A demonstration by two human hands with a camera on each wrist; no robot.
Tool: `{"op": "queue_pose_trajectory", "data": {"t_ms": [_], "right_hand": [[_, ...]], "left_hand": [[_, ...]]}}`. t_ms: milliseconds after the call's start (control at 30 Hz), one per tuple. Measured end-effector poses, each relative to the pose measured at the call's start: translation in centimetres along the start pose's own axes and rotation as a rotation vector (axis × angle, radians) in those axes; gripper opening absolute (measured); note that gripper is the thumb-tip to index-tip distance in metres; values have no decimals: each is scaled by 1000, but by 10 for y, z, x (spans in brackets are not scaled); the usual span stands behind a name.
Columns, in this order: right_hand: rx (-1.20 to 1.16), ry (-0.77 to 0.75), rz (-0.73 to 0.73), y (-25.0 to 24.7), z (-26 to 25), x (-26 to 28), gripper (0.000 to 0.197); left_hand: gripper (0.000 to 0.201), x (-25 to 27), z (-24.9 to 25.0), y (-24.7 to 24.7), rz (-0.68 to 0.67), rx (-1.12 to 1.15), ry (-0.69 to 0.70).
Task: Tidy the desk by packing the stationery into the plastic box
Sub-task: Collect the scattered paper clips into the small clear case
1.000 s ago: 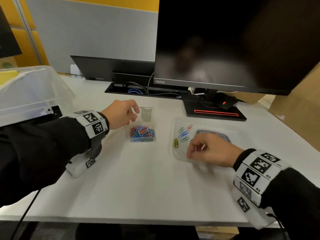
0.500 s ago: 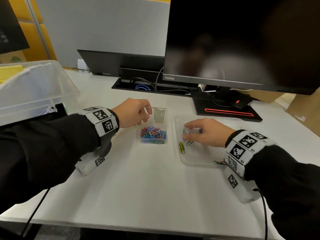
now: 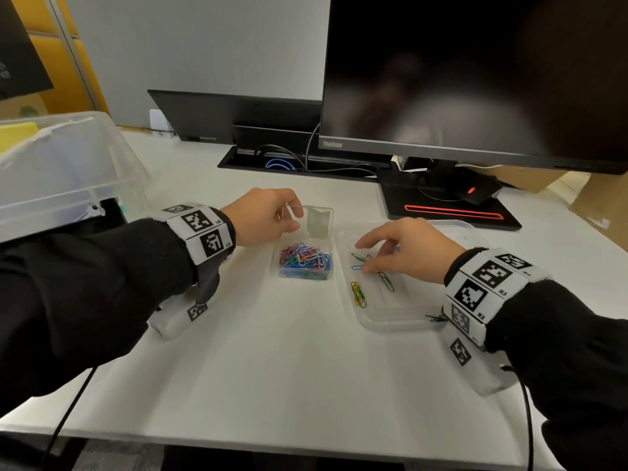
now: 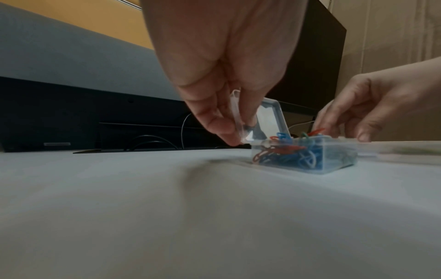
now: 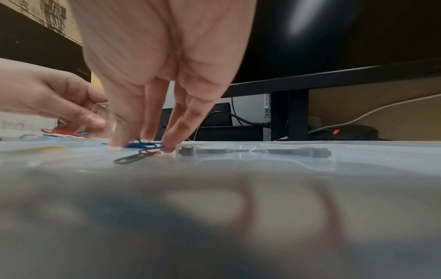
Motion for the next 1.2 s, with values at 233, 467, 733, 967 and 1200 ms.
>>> {"op": "queue_pose_trajectory", "data": {"t_ms": [233, 467, 733, 967, 1200], "right_hand": [[206, 349, 283, -46, 48, 22, 31], [118, 791, 209, -53, 140, 78, 33], [23, 784, 269, -54, 128, 79, 34], [-385, 590, 407, -55, 100, 67, 37], [-389, 445, 704, -93, 75, 76, 53]], "left_hand": [[34, 6, 35, -18, 211, -196, 157], [51, 1, 9, -6, 136, -6, -163], [17, 12, -28, 10, 13, 277, -269], [15, 25, -33, 1, 81, 461, -334], [18, 34, -28, -3, 65, 461, -368]]}}
Point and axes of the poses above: each hand's wrist, its own x-axis away from the middle knuckle, its own y-axis out of the palm, z = x × y, the point moved 8 cm from there along -x, towards the middle knuckle, and after that the axes turned 9 degrees about -z, right-handed, at the moved point
